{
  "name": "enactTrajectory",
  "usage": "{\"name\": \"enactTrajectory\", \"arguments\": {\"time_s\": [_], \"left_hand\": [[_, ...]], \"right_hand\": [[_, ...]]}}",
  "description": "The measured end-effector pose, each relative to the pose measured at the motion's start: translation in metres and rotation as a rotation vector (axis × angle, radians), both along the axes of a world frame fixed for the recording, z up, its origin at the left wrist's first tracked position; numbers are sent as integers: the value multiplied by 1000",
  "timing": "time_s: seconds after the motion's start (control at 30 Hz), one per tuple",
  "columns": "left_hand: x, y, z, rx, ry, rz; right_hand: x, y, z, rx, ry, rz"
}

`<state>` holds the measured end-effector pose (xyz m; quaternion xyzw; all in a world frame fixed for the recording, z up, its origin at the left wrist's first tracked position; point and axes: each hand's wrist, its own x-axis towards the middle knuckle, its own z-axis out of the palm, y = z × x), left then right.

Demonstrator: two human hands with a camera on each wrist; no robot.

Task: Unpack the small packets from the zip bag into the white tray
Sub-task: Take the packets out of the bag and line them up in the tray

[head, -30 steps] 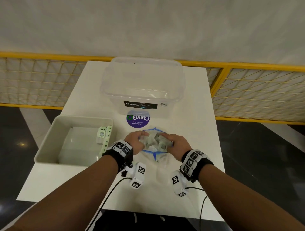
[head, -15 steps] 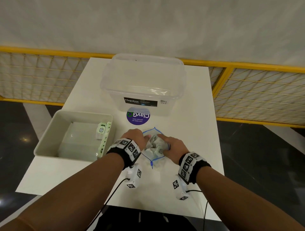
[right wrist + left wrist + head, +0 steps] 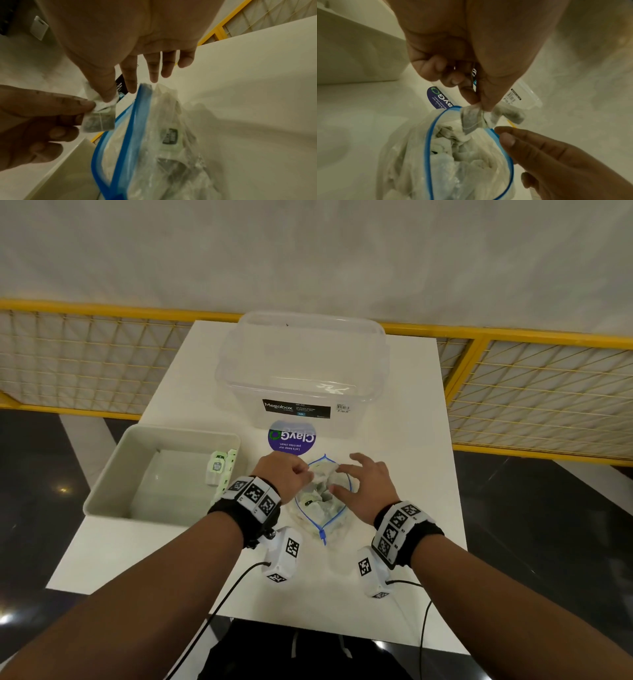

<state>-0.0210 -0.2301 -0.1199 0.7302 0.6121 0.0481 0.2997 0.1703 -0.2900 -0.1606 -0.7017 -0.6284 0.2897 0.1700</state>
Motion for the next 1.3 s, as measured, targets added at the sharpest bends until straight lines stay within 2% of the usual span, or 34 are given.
{"name": "enactTrajectory", "arguments": {"time_s": [0.1,0.2,0.27,0.47,0.67,0.97,1.07,1.2,1.3], "left_hand": [[2,-3,4,-12,-117,-10],[1,-4,1,-39,-102,-49],[0,-4,0,-63,-96,-57],[-6,-3,3,-75,-165,-52],[-22,0,4,-63,-285,80],[-43,11,18,22,-405,46],[-53,18,23,-13,-463,35],[-71,25,32,-87,-523,51],[-89,32,38,-141,-579,63]], "right_hand": [[-3,4,10,111,125,0],[-4,7,21,152,339,-71],[-4,7,24,142,412,-74],[-3,7,26,93,318,-51],[-5,13,31,18,440,-160],[-31,30,47,-77,481,-141],[-46,32,57,-86,533,-182],[-68,36,69,-49,461,-111],[-88,39,74,-77,556,-69]]}}
